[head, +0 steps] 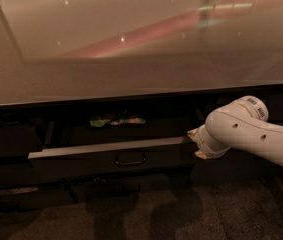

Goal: Open top drawer

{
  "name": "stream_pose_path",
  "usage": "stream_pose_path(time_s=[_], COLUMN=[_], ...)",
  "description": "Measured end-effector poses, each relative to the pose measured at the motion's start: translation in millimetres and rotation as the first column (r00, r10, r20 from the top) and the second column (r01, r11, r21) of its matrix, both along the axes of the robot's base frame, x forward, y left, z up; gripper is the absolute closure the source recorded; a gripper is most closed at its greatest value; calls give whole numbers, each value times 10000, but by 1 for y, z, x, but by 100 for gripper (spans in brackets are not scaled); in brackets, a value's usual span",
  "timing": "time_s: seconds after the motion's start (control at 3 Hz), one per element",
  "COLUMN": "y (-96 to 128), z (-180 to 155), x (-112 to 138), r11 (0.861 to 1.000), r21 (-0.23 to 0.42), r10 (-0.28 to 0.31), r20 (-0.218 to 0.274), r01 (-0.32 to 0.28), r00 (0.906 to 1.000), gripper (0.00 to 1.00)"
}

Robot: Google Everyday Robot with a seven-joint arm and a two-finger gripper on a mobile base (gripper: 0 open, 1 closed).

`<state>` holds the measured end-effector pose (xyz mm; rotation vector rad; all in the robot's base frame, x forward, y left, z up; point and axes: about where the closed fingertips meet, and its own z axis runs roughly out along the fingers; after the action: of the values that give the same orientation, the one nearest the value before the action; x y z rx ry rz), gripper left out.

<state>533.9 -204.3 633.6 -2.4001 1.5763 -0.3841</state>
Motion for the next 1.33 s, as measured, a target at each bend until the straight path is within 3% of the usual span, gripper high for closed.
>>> stream_pose_path(time_s=[1.33], y=[1], z=[-2], x=[-11], r11=[9999], r21=[-40], r10=[147], r20=[120], r01=[-146], r00=[9998], gripper=[100])
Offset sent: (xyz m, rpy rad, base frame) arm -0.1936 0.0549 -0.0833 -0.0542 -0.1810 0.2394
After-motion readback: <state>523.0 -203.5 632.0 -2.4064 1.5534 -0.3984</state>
